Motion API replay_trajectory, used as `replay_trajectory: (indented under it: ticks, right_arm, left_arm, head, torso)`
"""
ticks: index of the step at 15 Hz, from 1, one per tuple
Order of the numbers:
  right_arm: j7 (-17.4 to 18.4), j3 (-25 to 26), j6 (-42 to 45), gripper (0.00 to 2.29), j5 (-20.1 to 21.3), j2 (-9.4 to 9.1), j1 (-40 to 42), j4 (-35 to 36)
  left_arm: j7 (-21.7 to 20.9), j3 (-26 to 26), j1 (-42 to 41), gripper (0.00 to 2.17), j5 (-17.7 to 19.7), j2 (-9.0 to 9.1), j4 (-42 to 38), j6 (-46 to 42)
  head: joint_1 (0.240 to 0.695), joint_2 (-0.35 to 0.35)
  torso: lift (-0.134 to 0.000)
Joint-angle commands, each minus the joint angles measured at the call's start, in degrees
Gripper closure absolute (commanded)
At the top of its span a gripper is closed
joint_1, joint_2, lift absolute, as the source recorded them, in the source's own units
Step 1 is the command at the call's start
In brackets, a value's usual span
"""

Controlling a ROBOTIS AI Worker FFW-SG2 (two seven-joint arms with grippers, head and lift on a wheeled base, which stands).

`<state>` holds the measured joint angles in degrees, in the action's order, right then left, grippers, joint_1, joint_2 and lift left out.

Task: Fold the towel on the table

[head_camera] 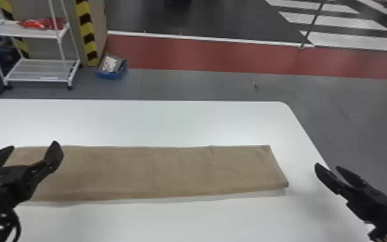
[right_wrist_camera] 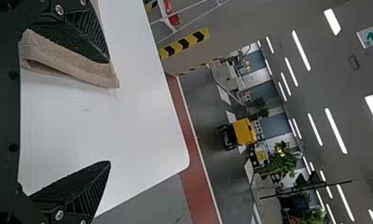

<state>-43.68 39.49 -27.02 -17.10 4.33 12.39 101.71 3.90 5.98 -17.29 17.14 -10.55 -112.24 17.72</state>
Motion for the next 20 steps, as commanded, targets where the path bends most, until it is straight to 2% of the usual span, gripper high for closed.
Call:
replay_trajectory:
  ticks: [1,4,5,7,11,13,18,20]
  right_arm:
    - [-0.01,-0.03,-0.01,0.11,-0.04,-0.02,0.00,0.06]
    - [0.26,0.06,-0.54,0.11,-0.04,-0.02,0.00,0.06]
    - [-0.01,0.50,-3.35,0.11,-0.83,0.33,-0.17,0.59]
    - [2.54,0.50,-7.57,0.11,0.31,0.68,-0.96,2.44]
    - [3.86,2.87,-7.57,0.11,-0.74,0.07,0.18,3.40]
    - [5.62,3.05,-7.22,0.11,-0.92,0.07,0.53,3.40]
    - [5.09,3.84,-6.87,0.12,-2.15,-0.02,0.88,2.44]
    - [5.00,3.75,-7.04,0.12,-2.85,-0.02,0.88,2.35]
  left_arm:
    - [0.05,-0.09,-0.02,0.08,0.00,0.00,0.01,0.00]
    - [0.14,0.00,-0.02,0.08,0.00,-0.09,-0.08,0.00]
    - [-0.03,-0.09,-0.02,0.08,0.00,0.00,-0.08,0.17]
    - [0.05,-0.35,-0.02,0.08,0.00,0.00,-0.43,0.53]
    - [0.41,0.00,-0.29,0.08,0.27,0.00,-0.52,0.53]
    - [0.41,-0.35,-0.37,0.08,0.27,0.00,-0.78,0.53]
    - [0.49,0.35,-0.29,0.08,0.35,-0.09,0.27,-0.53]
    - [0.76,1.32,0.24,0.08,-0.79,-0.09,1.94,-1.94]
  head:
    - [0.695,-0.156]
    - [0.695,-0.156]
    - [0.695,-0.156]
    - [0.695,-0.157]
    - [0.695,-0.177]
    - [0.695,-0.185]
    - [0.695,-0.205]
    - [0.695,-0.199]
  torso:
    - [-0.124]
    - [-0.124]
    - [-0.124]
    - [-0.124]
    - [-0.124]
    - [-0.124]
    - [-0.124]
    - [-0.124]
